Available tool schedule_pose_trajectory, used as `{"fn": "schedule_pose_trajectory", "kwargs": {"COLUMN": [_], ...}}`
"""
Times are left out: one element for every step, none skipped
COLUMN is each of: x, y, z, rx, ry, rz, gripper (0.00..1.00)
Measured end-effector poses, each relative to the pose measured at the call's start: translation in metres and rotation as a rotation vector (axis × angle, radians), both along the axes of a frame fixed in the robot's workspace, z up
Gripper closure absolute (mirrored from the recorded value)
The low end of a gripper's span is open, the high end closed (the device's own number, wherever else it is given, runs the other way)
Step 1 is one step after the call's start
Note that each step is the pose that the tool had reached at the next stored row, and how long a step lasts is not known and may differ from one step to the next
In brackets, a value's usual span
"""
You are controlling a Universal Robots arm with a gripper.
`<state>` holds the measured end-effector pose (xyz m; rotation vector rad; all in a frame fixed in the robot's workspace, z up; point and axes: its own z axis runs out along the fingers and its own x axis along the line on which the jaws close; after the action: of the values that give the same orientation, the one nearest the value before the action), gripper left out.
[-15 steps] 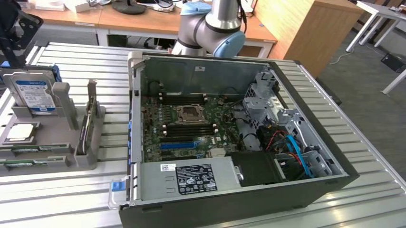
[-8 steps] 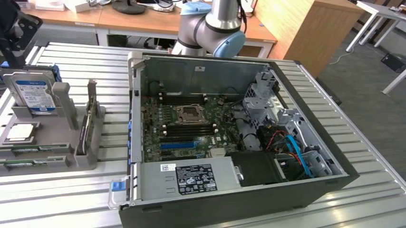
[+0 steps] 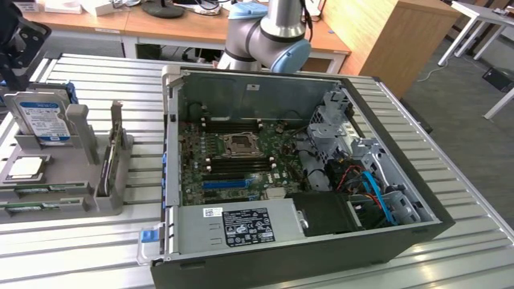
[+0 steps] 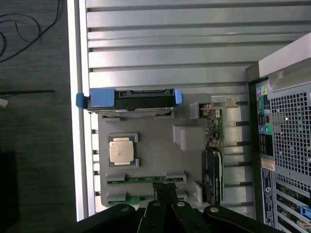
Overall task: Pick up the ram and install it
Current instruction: 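Reach for the ram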
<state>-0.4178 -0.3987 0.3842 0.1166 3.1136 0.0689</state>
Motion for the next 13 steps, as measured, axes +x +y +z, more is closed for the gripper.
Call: {"fn": "schedule_pose_trajectory", "kwargs": {"x": [0.0, 0.0, 0.0, 0.0, 0.0, -0.001, -0.001, -0.001, -0.001, -0.001, -0.001, -0.001, -0.002], "y": [-0.0011, -0.0022, -0.0033, -0.0045, -0.0057, -0.0069, -0.008, -0.0091, -0.0103, -0.0114, -0.0128, -0.014, -0.015], "z": [0.0, 0.0001, 0.0, 0.0, 0.0, 0.0, 0.0, 0.0, 0.0, 0.0, 0.0, 0.0, 0.0001], "rx": [-0.0001, -0.0001, 0.0, -0.0001, 0.0, 0.0, -0.0001, -0.0001, -0.0001, 0.0, 0.0, -0.0001, -0.0001], "ry": [0.0, 0.0001, 0.0, 0.0, 0.0001, 0.0, 0.0, 0.0, 0.0, 0.0001, 0.0001, 0.0, 0.0001], "rz": [0.0, 0.0, 0.0, 0.0, 0.0, 0.0, 0.0, 0.0, 0.0, 0.0, 0.0, 0.0, 0.0], "gripper": [0.89, 0.89, 0.89, 0.89, 0.89, 0.89, 0.89, 0.89, 0.89, 0.89, 0.89, 0.89, 0.89]}}
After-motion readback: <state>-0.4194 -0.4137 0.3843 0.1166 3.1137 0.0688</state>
